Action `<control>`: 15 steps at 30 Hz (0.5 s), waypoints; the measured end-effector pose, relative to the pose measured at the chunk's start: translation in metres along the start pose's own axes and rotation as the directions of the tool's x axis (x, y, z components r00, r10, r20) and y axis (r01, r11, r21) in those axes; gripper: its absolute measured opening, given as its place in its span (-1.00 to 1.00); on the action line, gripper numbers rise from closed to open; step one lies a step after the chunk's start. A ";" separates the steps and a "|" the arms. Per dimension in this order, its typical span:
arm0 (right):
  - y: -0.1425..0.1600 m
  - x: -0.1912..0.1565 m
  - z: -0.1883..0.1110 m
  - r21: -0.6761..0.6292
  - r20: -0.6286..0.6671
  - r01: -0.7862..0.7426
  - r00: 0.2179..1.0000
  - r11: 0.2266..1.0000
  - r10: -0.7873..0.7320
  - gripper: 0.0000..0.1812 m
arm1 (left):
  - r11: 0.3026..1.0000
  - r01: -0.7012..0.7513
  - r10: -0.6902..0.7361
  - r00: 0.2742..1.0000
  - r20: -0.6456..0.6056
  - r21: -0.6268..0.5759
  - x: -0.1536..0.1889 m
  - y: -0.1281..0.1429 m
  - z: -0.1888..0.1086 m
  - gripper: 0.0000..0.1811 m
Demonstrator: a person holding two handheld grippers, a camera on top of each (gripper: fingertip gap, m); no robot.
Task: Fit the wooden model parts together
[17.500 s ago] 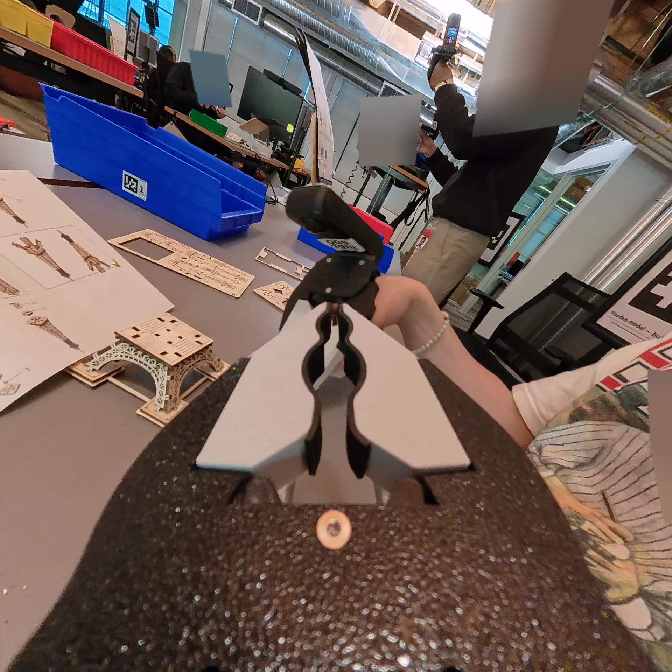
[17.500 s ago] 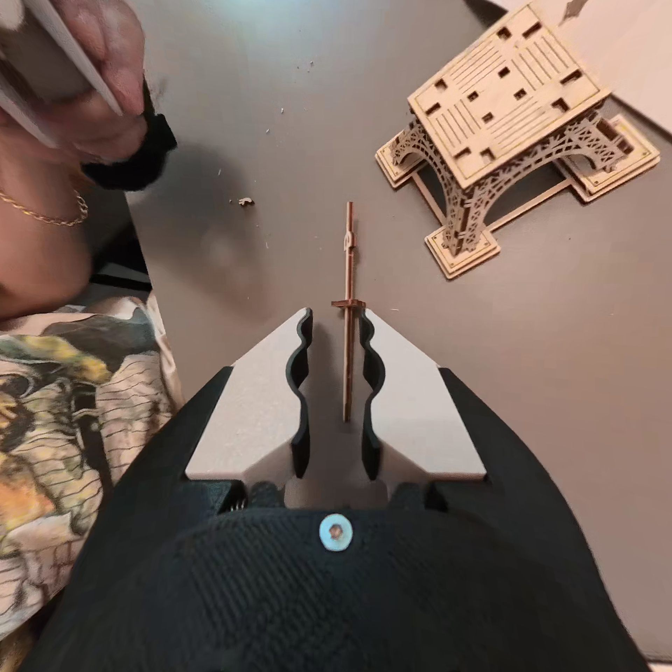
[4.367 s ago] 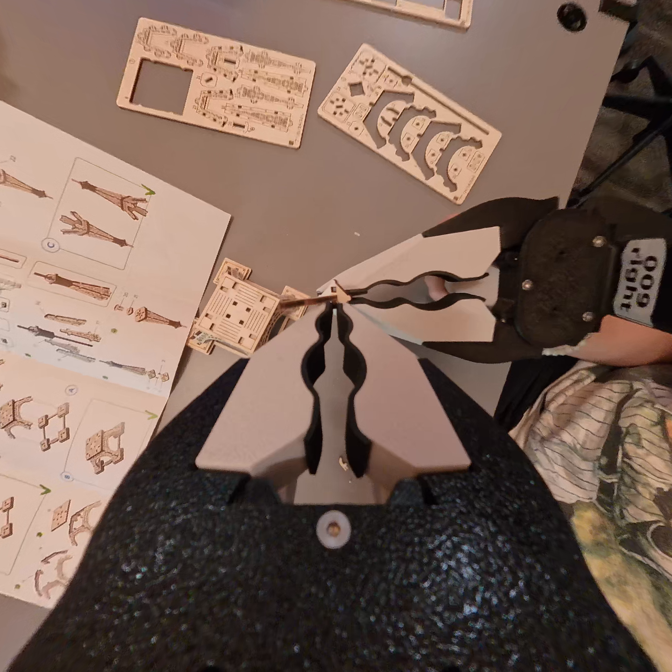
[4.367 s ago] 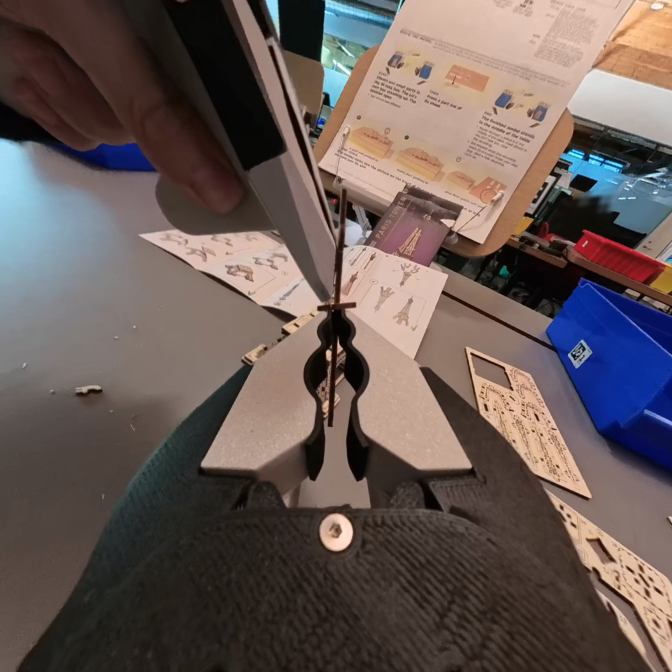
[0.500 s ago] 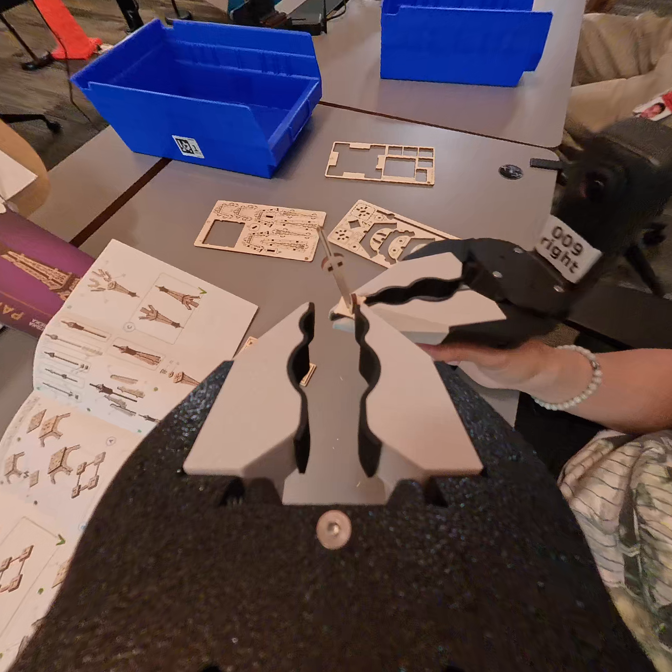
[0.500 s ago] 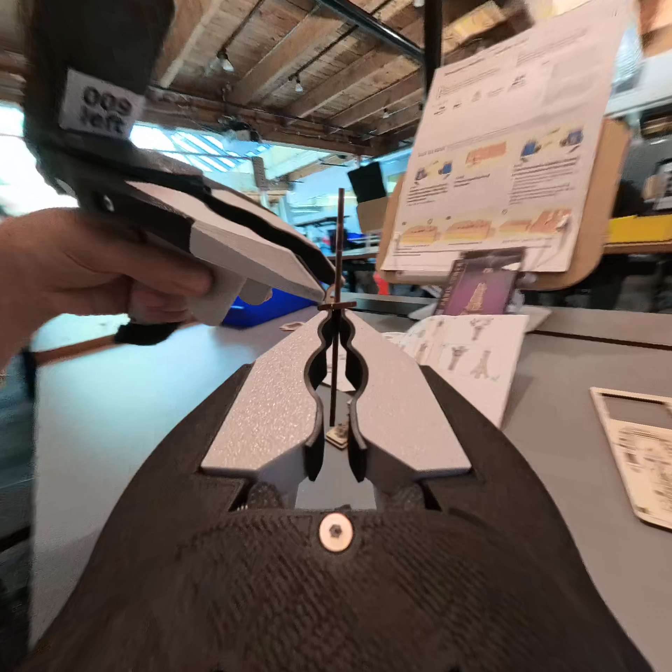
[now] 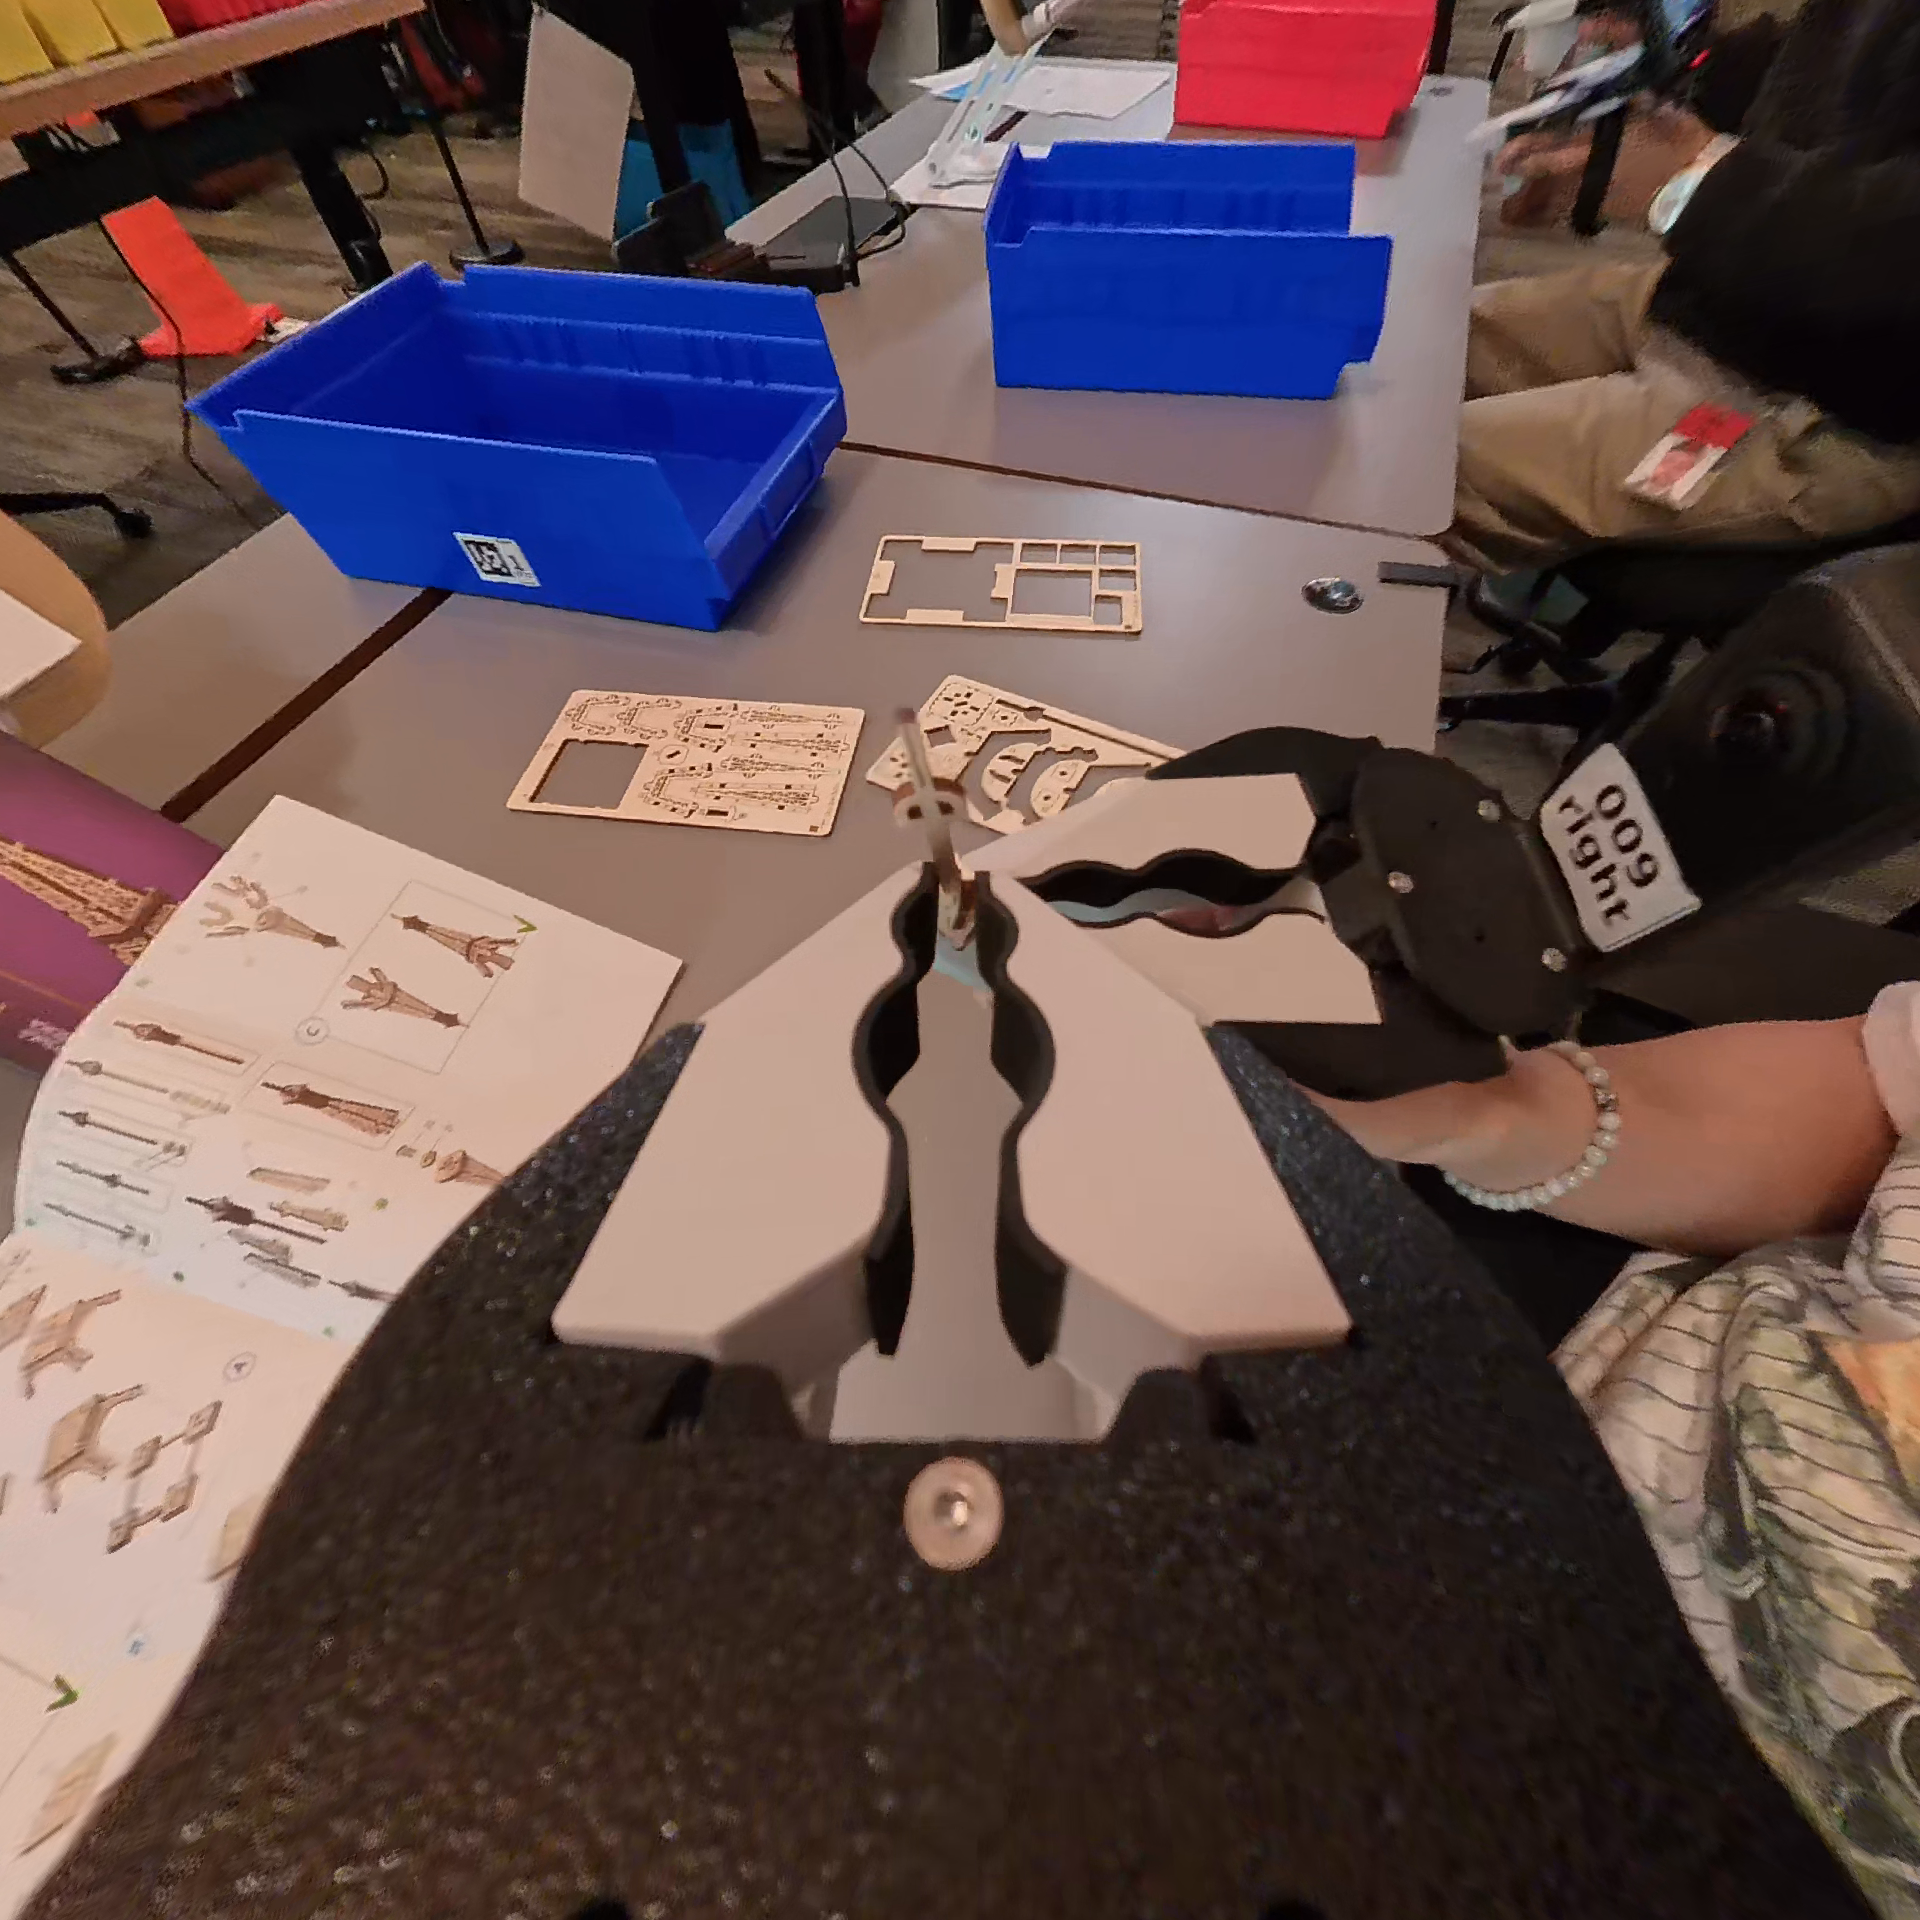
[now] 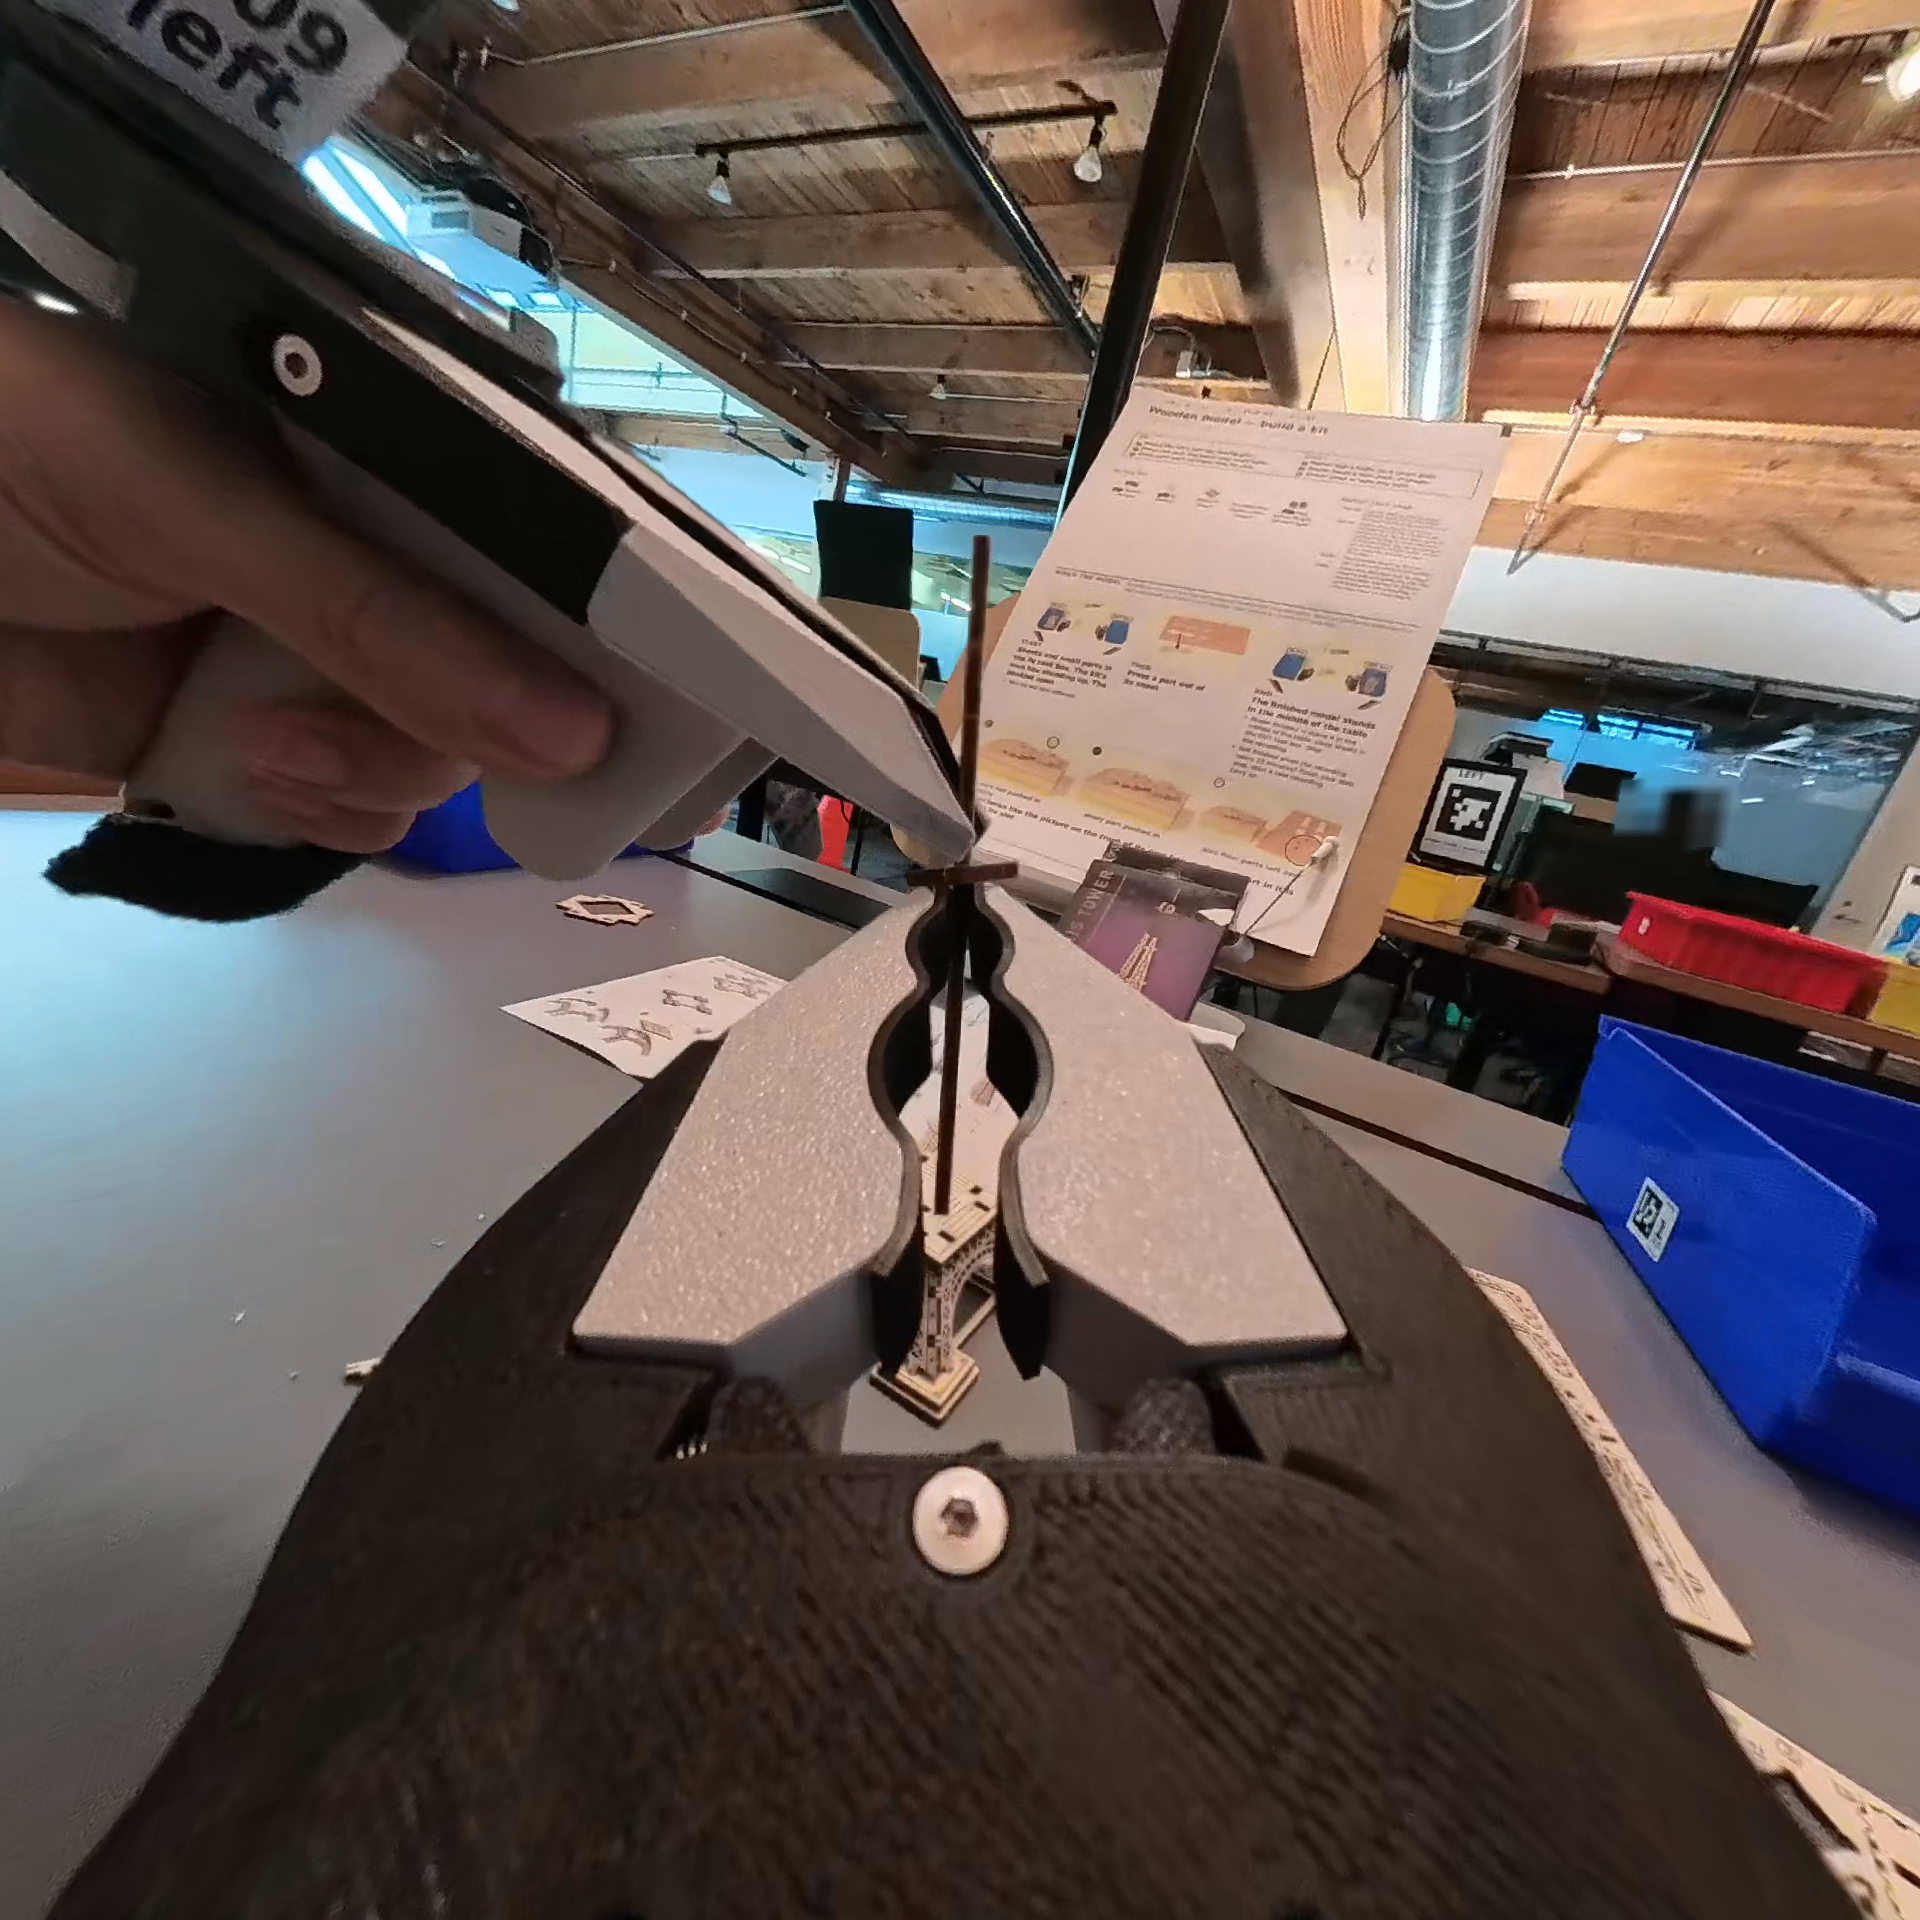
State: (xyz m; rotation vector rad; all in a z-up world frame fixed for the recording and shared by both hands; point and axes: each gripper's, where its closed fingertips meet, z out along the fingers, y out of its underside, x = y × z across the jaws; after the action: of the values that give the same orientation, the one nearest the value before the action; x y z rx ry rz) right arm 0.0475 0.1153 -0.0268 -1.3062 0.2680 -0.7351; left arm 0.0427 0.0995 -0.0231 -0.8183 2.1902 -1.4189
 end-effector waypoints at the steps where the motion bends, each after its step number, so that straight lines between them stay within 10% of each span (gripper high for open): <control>1: -0.001 0.000 0.000 0.007 0.001 -0.006 1.000 1.000 0.006 -1.00 | 1.000 0.023 -0.023 1.000 -0.015 0.017 0.001 -0.001 -0.001 -0.99; 15: 0.006 -0.004 0.002 -0.054 0.060 -0.123 0.990 0.991 0.126 -1.00 | 0.994 0.112 -0.112 0.993 -0.037 0.011 -0.011 0.005 -0.015 -0.80</control>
State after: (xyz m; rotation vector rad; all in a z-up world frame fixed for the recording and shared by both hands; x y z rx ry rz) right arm 0.0479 0.1201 -0.0327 -1.3454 0.3157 -0.5834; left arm 0.0403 0.1189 -0.0214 -0.9316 2.1902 -1.5103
